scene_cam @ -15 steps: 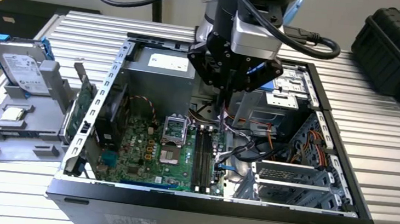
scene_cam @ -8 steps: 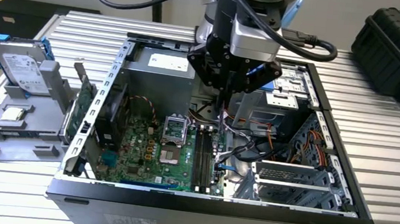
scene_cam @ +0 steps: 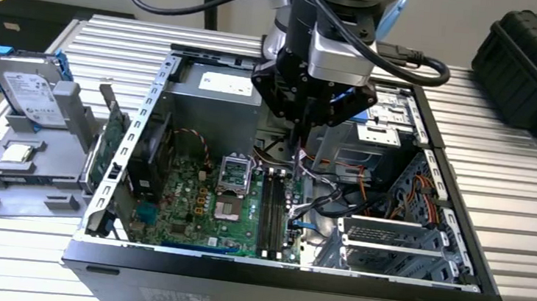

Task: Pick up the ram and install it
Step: 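Insert the ram into the slot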

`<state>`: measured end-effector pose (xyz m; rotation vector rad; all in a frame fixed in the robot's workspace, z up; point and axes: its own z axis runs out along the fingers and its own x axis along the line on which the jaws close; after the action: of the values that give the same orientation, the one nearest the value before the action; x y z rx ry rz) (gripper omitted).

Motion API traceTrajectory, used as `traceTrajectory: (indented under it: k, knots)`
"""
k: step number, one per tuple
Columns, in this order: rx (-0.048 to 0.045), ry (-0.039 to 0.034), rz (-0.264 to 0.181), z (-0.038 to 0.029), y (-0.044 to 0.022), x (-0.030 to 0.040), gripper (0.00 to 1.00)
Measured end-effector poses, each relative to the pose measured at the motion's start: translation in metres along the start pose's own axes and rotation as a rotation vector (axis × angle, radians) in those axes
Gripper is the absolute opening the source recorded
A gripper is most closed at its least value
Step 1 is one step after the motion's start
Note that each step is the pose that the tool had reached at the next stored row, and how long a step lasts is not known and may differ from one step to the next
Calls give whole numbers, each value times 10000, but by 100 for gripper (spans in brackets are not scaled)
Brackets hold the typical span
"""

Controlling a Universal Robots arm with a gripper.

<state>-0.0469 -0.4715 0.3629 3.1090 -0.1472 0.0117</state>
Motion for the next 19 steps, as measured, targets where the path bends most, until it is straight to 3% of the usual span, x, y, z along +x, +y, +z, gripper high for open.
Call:
traceTrajectory:
  k: [19]
  knots:
    - [-4, 1, 0, 51, -18, -2, 0]
